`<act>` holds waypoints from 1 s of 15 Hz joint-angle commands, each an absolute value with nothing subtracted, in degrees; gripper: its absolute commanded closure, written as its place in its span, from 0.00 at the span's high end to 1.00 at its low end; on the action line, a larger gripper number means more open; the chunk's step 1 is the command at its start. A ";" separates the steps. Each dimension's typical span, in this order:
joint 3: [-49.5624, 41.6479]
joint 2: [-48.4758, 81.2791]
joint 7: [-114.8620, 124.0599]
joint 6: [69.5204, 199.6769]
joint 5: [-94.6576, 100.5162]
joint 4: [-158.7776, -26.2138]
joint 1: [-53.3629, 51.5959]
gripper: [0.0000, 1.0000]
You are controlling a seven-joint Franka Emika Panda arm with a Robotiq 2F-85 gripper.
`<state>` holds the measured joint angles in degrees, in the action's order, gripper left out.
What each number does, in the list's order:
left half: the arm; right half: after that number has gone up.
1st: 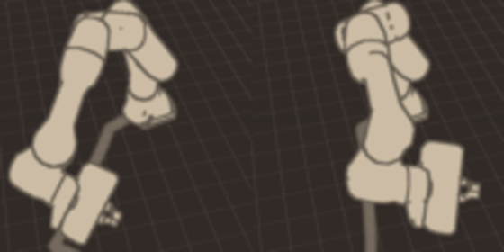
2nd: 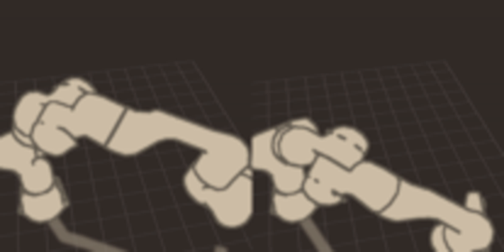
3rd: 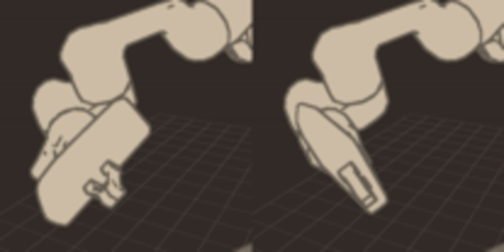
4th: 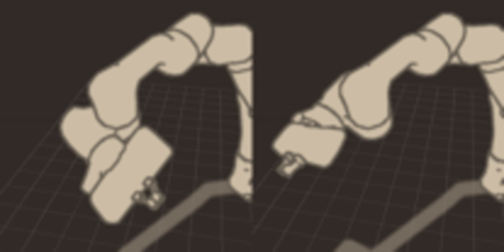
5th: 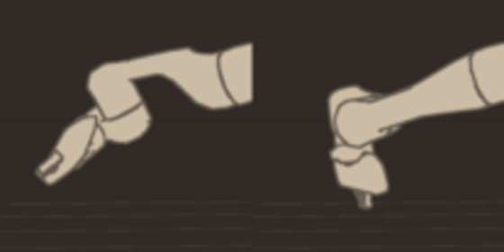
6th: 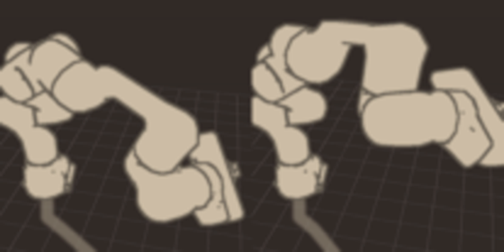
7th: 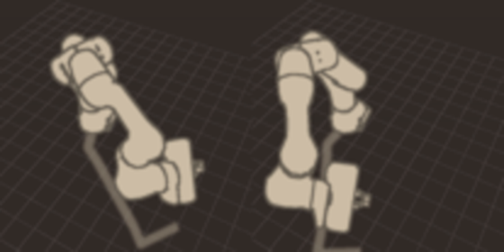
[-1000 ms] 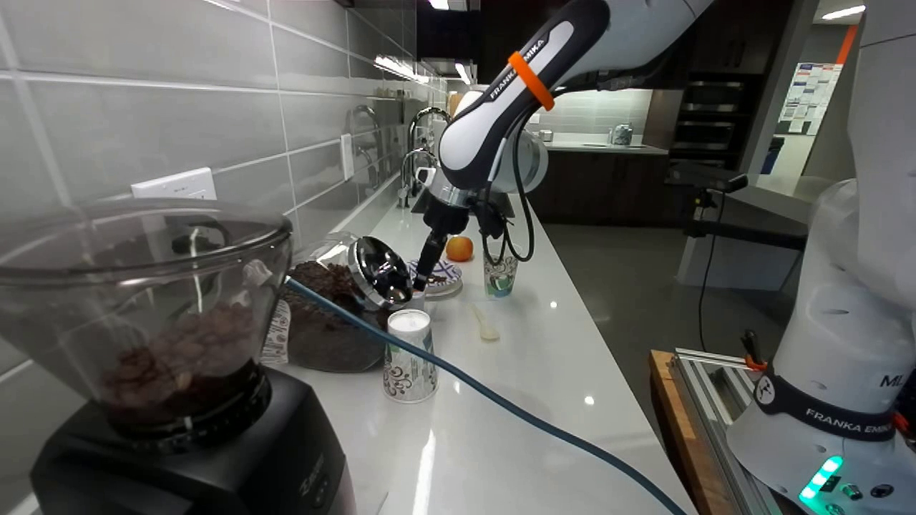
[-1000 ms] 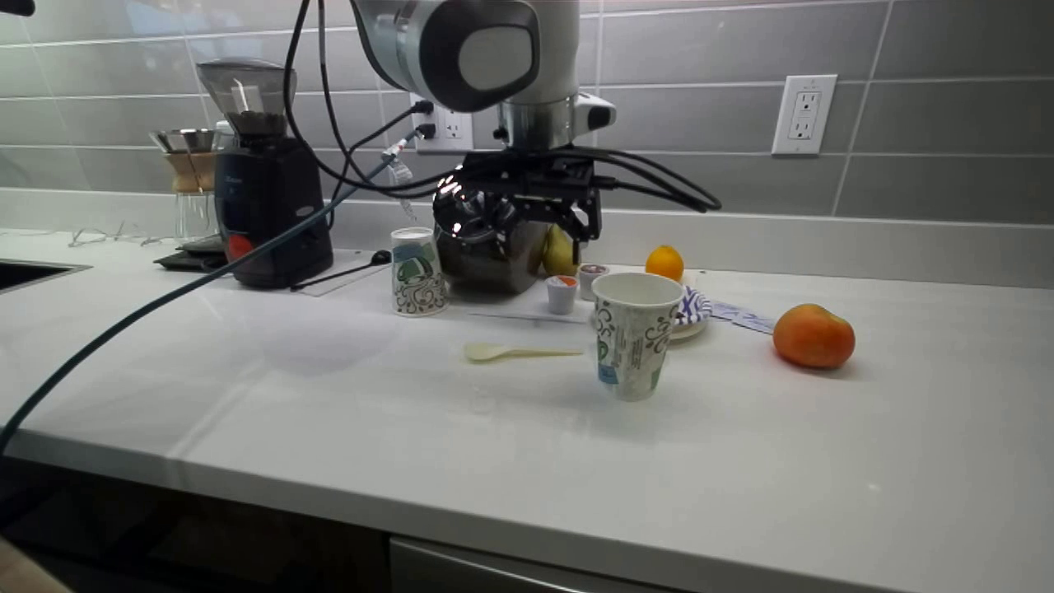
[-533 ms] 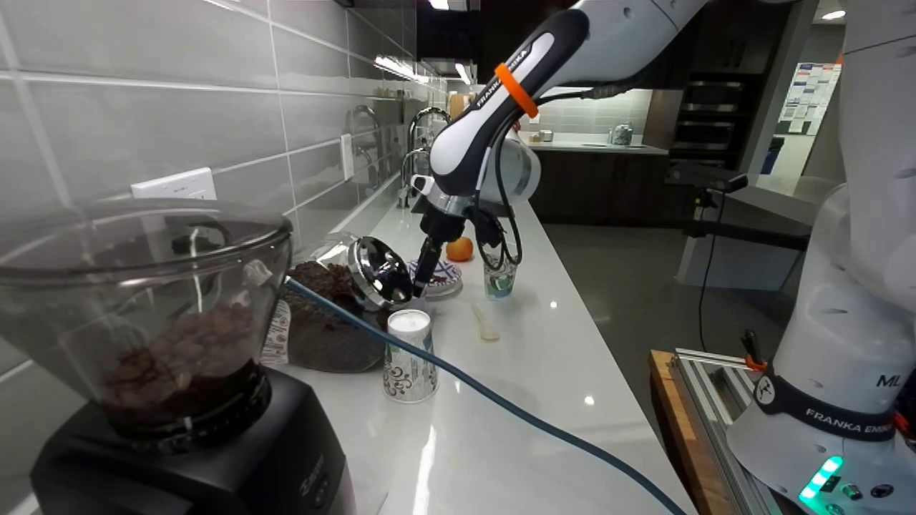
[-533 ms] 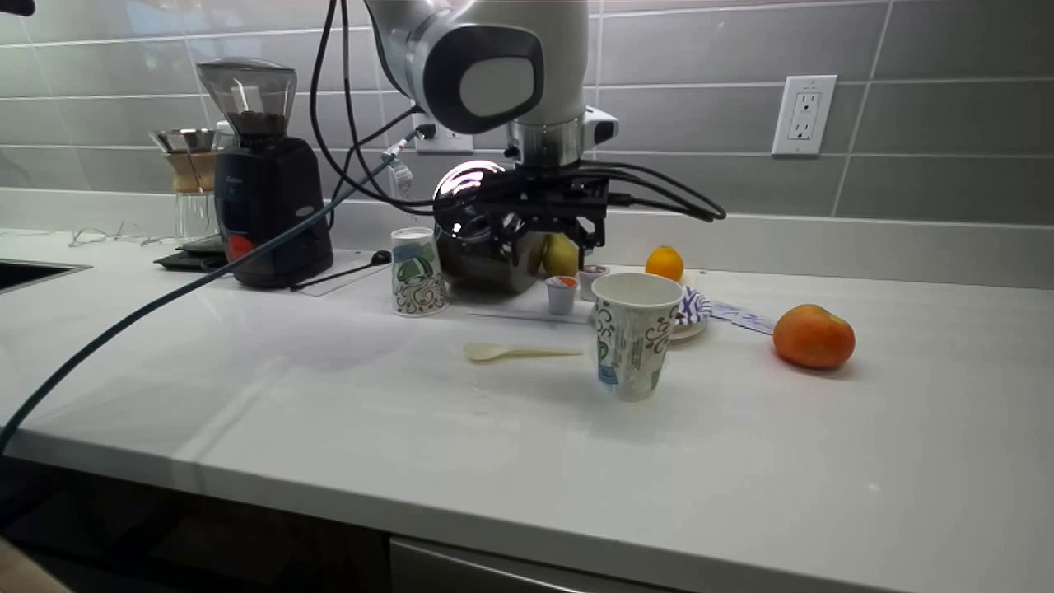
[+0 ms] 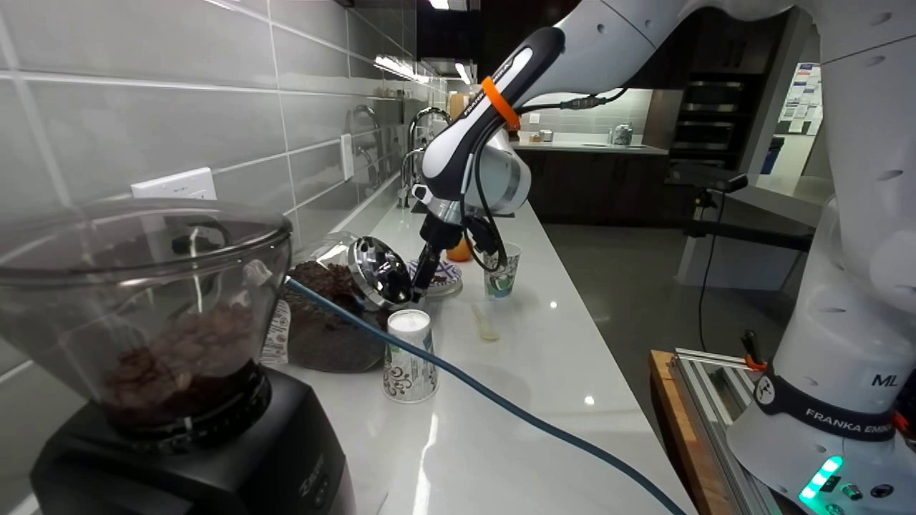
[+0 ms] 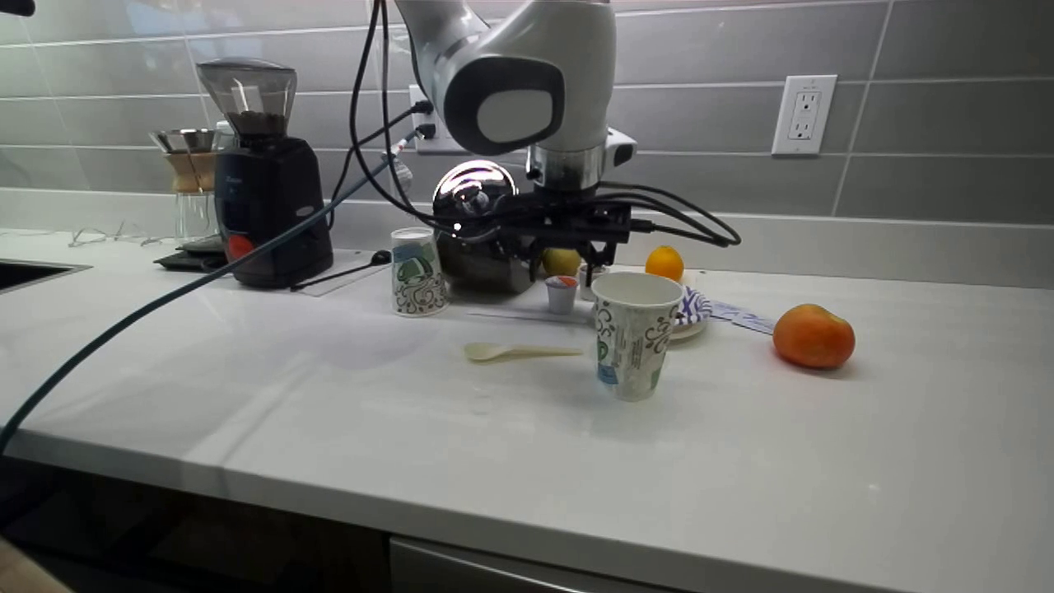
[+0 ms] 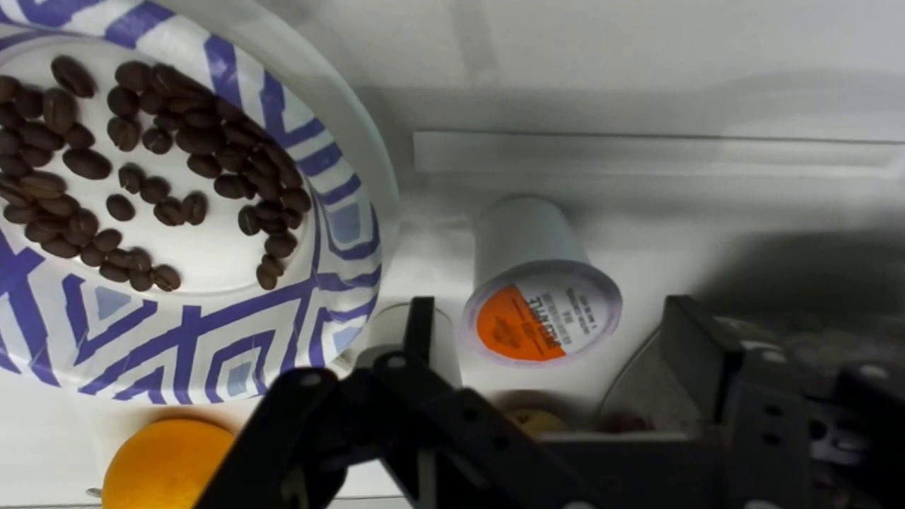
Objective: Stack the two coffee pods on the counter together.
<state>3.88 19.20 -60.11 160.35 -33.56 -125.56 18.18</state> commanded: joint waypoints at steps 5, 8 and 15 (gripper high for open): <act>6.67 21.30 -64.16 161.62 -36.33 -124.00 20.56 0.61; 6.77 20.34 -63.54 162.12 -35.77 -124.59 20.44 0.38; 5.60 15.91 -59.26 160.02 -35.07 -125.30 20.00 0.28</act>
